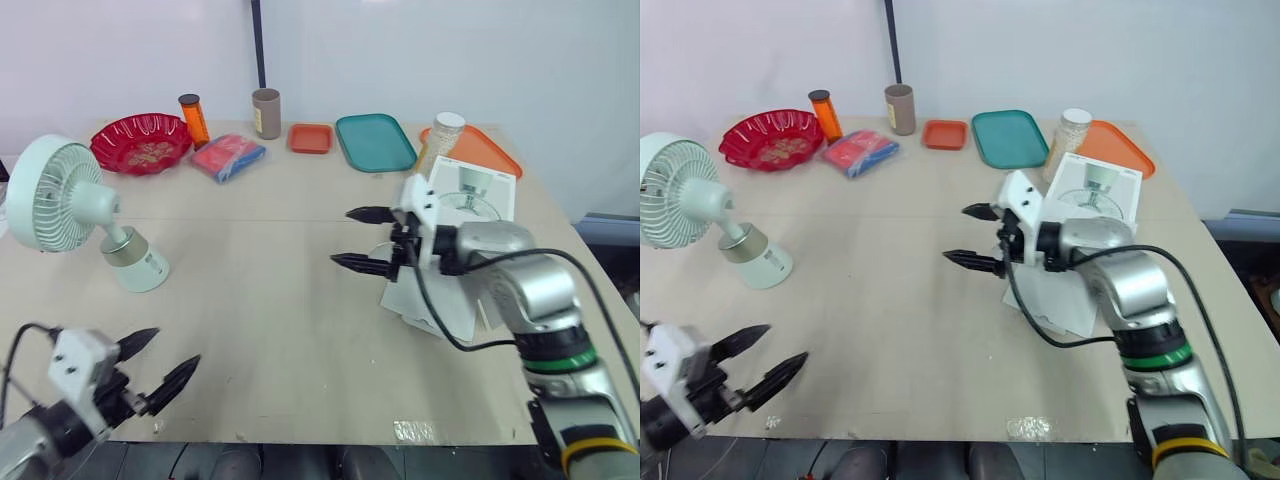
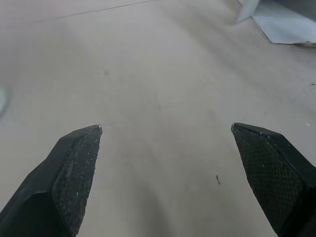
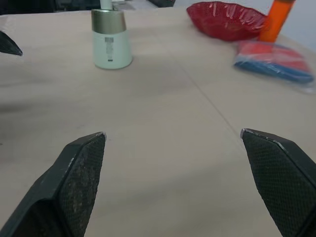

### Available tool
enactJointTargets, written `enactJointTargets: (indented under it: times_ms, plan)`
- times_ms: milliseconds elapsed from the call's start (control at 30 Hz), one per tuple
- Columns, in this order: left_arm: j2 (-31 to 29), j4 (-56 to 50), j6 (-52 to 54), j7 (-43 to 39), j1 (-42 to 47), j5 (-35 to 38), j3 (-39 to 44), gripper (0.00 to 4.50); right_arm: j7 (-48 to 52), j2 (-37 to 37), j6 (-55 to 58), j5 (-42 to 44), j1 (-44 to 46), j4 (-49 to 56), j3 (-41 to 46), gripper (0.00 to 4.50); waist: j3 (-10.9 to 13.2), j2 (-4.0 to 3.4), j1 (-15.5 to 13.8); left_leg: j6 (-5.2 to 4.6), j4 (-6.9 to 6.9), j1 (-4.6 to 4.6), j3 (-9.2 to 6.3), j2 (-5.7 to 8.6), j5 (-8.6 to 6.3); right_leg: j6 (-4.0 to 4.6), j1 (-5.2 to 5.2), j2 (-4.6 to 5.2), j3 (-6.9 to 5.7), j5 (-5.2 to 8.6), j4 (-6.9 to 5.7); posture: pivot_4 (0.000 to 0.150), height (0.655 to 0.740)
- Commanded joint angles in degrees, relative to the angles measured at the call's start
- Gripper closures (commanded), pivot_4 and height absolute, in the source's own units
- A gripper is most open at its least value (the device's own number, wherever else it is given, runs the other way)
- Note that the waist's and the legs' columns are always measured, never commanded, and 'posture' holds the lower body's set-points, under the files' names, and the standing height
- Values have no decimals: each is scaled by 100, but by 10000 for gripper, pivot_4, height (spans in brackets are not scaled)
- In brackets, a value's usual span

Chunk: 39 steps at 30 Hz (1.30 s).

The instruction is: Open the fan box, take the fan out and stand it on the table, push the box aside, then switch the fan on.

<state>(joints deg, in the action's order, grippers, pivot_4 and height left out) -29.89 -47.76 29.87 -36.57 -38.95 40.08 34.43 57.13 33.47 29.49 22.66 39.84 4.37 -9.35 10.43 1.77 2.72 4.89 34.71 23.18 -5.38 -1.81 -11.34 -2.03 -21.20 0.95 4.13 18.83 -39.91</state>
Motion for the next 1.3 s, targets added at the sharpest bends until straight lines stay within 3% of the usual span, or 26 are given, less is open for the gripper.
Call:
enactJointTargets:
  times_ms: [33, 467, 700, 867, 1300]
  plan:
    - [68, -501, -128, 182, -252, 375, 691, 0, 240, -229, -415, -151, 368, -386, -117, 175, 1, -1, -10, 0, 0, 0, -1, 0, 0, 0, 0, 0, -1, 0, 0, 1500, 7400]
    - [1025, -753, -981, 266, -1705, 237, 2090, 0, 901, -1015, -1137, -586, 1027, -1684, -527, 175, 2, 2, 37, 7, -1, -1, 3, -5, -4, 6, -4, -6, 2, 2, 1, 1500, 7400]
    - [1129, -369, -1489, 729, -1324, -404, 2363, 0, 1032, -1254, -1412, -761, 1096, -1984, -560, 175, -1, 6, 35, 7, -1, -1, 3, -5, -4, 7, -4, -8, 2, 1, 0, 1500, 7400]
    - [1221, -238, -1549, 785, -1379, -132, 2537, 0, 1072, -1292, -1470, -832, 1032, -1980, -547, 175, 1, 4, 36, 11, -1, 0, 4, -6, -7, 6, -6, -7, 2, 2, 2, 1500, 7400]
    - [594, 295, -1615, 1419, -505, -456, 2844, 0, 1045, -1313, -1484, -993, 1023, -2009, -549, 175, 1, 4, 36, 12, -1, -1, 1, -8, -7, 8, -6, -10, 0, 1, -2, 1500, 7400]
